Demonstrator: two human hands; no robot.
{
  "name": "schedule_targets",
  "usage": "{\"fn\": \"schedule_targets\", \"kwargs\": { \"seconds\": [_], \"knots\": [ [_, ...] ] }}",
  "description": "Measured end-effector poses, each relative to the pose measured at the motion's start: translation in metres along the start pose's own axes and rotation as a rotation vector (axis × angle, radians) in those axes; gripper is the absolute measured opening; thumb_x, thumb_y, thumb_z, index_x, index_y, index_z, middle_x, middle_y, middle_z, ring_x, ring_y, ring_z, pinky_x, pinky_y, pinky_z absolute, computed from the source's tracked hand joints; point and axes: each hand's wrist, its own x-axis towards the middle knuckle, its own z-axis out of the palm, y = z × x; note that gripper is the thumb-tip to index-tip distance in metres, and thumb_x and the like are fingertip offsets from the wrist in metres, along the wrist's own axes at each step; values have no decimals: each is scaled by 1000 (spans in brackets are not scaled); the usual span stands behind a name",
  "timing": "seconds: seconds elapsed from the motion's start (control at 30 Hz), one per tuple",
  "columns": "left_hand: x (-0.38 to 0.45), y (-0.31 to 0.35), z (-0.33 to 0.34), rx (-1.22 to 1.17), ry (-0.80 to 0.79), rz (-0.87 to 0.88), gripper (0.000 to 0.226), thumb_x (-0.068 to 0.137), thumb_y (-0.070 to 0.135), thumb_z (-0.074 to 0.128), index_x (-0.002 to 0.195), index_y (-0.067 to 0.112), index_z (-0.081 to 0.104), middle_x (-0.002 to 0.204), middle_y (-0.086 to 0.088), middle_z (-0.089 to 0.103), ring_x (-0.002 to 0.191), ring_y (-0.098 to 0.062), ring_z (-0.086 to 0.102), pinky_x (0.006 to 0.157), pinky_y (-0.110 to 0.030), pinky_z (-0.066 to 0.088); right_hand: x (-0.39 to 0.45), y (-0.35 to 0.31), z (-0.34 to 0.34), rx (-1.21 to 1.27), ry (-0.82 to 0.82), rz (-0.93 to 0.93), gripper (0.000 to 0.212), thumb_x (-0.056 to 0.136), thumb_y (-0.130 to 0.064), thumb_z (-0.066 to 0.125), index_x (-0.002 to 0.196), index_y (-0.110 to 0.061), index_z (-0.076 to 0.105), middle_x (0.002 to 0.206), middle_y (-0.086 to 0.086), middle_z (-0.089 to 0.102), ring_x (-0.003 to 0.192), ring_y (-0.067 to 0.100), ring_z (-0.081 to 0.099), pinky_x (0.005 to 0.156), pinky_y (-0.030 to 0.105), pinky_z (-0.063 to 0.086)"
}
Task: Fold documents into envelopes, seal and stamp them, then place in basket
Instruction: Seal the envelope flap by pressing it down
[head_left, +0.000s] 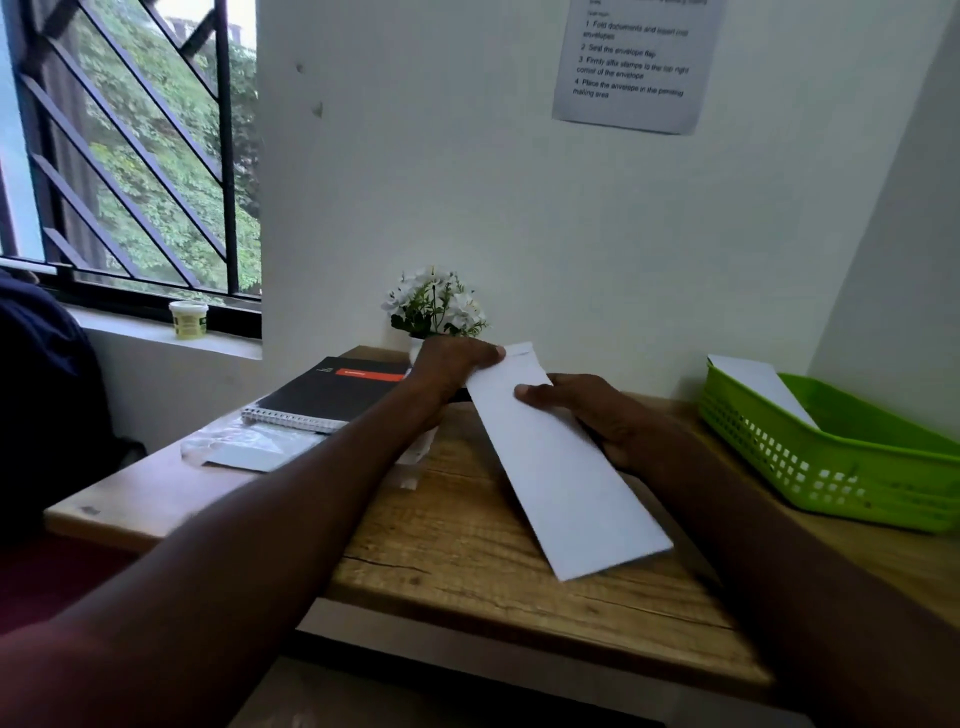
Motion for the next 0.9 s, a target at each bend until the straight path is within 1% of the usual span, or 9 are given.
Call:
{"fn": "schedule_targets", "kwargs": {
  "seconds": [0.2, 0.27, 0.33, 0.43, 0.5, 0.63, 0.7, 0.8, 0.9],
  "knots": [
    [2, -1, -20, -22, 241, 181, 15, 88, 14, 79, 75, 20, 74, 82, 1, 73, 84, -20, 67, 81, -40, 58, -37, -26, -13, -233, -115, 82, 40, 87, -12, 78, 125, -8, 68, 113, 16, 76, 103, 34, 74, 86, 45, 61],
    [-4, 6, -19, -65, 235, 195, 10, 91, 14, 77, 81, 16, 74, 83, 2, 72, 85, -21, 66, 80, -46, 59, -50, -37, -20, -383, -42, 38, 37, 84, -11, 82, 120, -9, 73, 109, 14, 78, 100, 31, 75, 91, 46, 60],
    [-13, 17, -16, -74, 209, 235, 1, 92, 11, 75, 93, 11, 75, 85, 1, 72, 82, -18, 66, 83, -47, 58, -64, -54, -27, -573, 95, -81, 27, 80, -11, 84, 107, -12, 78, 102, 15, 79, 87, 23, 76, 86, 39, 62],
    [-24, 28, -19, 78, 215, 380, 10, 88, 6, 77, 97, 9, 74, 93, -7, 74, 87, -20, 68, 86, -41, 58, -84, -73, -35, -864, 256, -323, 23, 77, -11, 86, 97, -19, 79, 94, 14, 78, 79, 17, 70, 80, 38, 60],
    [-36, 26, -26, 220, 208, 452, 12, 83, 7, 80, 86, 15, 73, 90, -6, 74, 86, -21, 70, 82, -38, 59, -99, -73, -35, -987, 324, -425, 29, 76, -13, 84, 101, -27, 78, 90, 3, 77, 84, 17, 71, 80, 32, 56],
    [-78, 15, -49, 611, 245, 570, 20, 75, 14, 87, 82, 8, 70, 86, -3, 69, 78, -17, 64, 68, -20, 44, -132, -40, -17, -1040, 388, -545, 32, 76, -8, 71, 95, -33, 76, 91, -12, 75, 79, 12, 72, 80, 33, 57],
    [-103, 12, -65, 805, 190, 626, 19, 74, 16, 87, 84, 10, 73, 91, -2, 65, 79, -19, 63, 67, -28, 42, -147, -19, -7, -1020, 359, -570, 28, 76, -14, 67, 91, -36, 74, 89, -15, 73, 77, 9, 70, 77, 36, 58],
    [-139, 11, -82, 979, -14, 659, 17, 75, 10, 81, 84, 24, 77, 93, 5, 64, 79, -11, 61, 65, -27, 44, -167, 2, 2, -1107, 231, -547, 31, 68, -42, 60, 96, -38, 73, 102, -16, 71, 90, 10, 67, 81, 41, 57],
    [-158, 14, -87, 1135, -208, 583, 35, 70, 0, 74, 88, 28, 79, 93, 7, 64, 83, -18, 64, 69, -31, 46, -178, 8, 5, -1326, -20, -304, 52, 69, -54, 57, 120, -44, 67, 142, -11, 52, 131, 15, 46, 110, 43, 41]
  ]
}}
